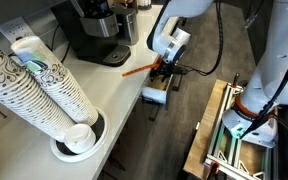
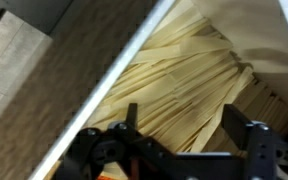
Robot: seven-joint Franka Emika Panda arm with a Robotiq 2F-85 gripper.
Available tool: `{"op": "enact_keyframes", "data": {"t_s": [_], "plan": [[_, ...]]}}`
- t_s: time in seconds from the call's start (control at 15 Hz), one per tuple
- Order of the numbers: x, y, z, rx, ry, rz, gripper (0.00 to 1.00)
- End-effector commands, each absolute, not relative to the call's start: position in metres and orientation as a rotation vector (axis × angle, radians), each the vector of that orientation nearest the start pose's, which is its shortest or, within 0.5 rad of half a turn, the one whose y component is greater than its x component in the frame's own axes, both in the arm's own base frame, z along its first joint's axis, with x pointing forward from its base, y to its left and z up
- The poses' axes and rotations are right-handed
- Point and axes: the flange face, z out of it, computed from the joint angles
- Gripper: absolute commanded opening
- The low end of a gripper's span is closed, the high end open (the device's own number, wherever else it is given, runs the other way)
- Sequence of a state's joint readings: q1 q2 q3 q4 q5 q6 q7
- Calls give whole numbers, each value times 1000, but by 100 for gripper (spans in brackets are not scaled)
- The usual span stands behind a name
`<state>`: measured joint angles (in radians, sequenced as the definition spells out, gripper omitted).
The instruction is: Remove two white objects from the left side of the drawer and put them on the counter
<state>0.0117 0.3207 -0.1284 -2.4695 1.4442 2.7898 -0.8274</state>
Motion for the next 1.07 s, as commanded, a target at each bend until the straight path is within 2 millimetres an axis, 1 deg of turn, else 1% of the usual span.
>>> {"op": "enact_keyframes", "data": {"t_s": [0.0,0.07,0.13,0.2,0.27,0.4,0.47,0.6,0.73,0.87,1.0], "plan": [[433,-106,141,-2610,924,-334,53],[433,-107,139,-2609,934,-339,47],[434,-107,137,-2611,940,-345,48],[434,-108,135,-2614,946,-350,53],[434,-109,134,-2614,957,-354,55],[435,-110,132,-2610,980,-366,66],[435,-111,132,-2612,996,-376,66],[435,-114,132,-2605,1025,-390,62],[435,-113,132,-2595,1043,-397,43],[435,-114,132,-2591,1055,-403,31],[434,-116,132,-2594,1061,-407,15]]}}
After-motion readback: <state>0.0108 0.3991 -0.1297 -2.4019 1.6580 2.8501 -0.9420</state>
